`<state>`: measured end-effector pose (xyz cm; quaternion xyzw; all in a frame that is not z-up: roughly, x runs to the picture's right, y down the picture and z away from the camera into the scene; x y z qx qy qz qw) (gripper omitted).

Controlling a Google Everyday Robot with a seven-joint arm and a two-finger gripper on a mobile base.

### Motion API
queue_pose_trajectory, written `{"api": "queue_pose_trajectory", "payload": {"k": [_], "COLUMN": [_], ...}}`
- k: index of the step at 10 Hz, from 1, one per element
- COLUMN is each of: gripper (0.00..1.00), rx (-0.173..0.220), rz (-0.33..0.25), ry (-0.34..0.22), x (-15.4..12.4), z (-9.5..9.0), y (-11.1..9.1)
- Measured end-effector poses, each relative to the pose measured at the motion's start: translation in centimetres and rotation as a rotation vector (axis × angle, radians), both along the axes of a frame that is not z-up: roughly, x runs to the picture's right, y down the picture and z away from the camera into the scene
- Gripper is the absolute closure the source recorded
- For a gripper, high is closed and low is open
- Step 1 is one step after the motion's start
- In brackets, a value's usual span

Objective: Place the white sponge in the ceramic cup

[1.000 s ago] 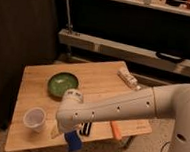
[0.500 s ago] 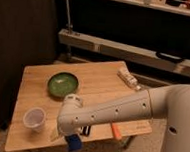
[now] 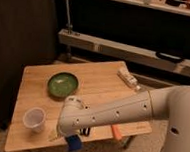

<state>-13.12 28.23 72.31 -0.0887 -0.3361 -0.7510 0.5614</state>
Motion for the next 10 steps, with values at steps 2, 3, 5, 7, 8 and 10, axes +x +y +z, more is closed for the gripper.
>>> {"api": "queue_pose_trajectory", "payload": {"k": [2, 3, 5, 7, 8, 10], "gripper": [0.20, 0.20, 0.20, 0.20, 0.20, 0.20], "rx": [-0.015, -0.024, -0.020, -0.024, -0.031, -0.040], "rz": [0.014, 0.012, -0.005, -0.002, 0.002, 0.015], "ry": [-0.007, -0.004, 0.013, 0.037, 0.057, 0.081], "x": [0.0, 0.1, 0.3, 1.0, 1.8, 2.8], "z": [0.4, 0.8, 1.1, 1.5, 2.0, 2.5], "y": [0.3, 0.6, 0.6, 0.7, 0.7, 0.8]}}
